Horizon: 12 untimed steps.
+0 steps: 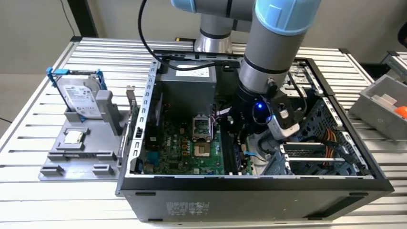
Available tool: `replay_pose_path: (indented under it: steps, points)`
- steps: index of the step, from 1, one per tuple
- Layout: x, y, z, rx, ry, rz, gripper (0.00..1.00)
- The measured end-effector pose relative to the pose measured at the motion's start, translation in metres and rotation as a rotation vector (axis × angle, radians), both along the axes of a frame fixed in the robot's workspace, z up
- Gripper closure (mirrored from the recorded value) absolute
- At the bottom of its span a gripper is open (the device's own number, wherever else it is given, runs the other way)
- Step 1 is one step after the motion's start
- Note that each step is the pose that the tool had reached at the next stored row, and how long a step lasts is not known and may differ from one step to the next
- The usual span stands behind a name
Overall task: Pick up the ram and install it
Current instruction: 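Insert the ram into the slot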
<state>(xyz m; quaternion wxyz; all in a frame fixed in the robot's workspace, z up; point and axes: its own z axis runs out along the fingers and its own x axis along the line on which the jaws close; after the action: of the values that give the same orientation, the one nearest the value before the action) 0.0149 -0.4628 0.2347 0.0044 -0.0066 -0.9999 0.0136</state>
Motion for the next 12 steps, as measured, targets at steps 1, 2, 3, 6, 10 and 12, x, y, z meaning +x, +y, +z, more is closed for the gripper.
replay_pose_path:
  steps: [1,2,3,6,10,12]
  points:
    - [0.0,0.0,0.0006,0.0001,0.0,0.0,0.0]
    - [0.0,0.0001,0.0008,0.0005,-0.0001,0.0,0.0]
    - [0.0,0.0,0.0013,0.0004,-0.0001,0.0,0.0]
    - [0.0,0.0,0.0016,0.0024,-0.0001,0.0,0.0]
    - [0.0,0.0,0.0024,0.0028,0.0,0.0,0.0]
    - [-0.0001,0.0001,0.0027,0.0028,0.0,0.0,0.0]
